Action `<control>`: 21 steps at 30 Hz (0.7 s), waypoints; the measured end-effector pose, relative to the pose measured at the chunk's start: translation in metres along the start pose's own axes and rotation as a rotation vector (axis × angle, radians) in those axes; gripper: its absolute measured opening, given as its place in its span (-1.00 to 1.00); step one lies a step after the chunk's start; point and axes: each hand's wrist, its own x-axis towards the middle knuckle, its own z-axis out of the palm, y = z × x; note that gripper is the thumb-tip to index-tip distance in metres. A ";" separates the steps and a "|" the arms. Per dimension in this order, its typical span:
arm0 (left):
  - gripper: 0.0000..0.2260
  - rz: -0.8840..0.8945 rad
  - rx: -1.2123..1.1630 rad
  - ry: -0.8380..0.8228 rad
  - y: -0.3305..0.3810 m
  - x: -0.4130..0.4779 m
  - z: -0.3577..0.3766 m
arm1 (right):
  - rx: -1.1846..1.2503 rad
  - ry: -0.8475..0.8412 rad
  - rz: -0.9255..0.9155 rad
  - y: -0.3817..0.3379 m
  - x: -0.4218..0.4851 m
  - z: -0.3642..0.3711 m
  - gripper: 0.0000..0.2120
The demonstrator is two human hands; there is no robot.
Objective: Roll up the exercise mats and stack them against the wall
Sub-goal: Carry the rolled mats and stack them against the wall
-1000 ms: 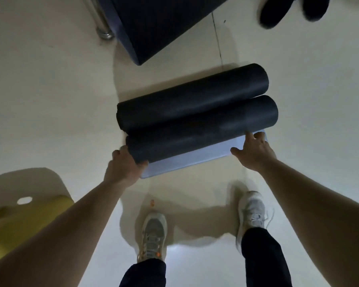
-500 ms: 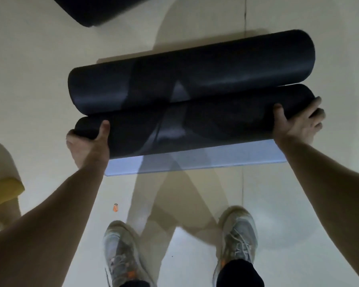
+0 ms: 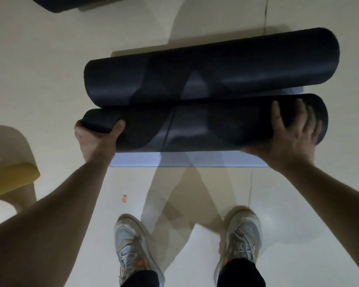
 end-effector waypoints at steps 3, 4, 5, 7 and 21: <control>-0.09 0.019 -0.028 -0.006 0.003 0.006 0.001 | -0.231 -0.091 -0.517 -0.058 0.017 -0.002 0.27; -0.03 0.022 -0.042 -0.003 0.000 0.002 0.001 | -0.259 -0.130 -0.577 -0.079 0.025 -0.001 0.25; 0.01 0.016 -0.058 0.016 -0.006 -0.003 0.001 | -0.276 -0.165 -0.602 -0.100 0.033 -0.002 0.25; 0.00 -0.050 -0.064 0.082 -0.023 -0.026 0.010 | -0.330 -0.232 -0.591 -0.130 0.043 -0.001 0.33; -0.55 -0.912 -0.878 -0.315 -0.026 -0.121 0.094 | -0.419 -0.275 -0.571 -0.141 0.056 0.003 0.38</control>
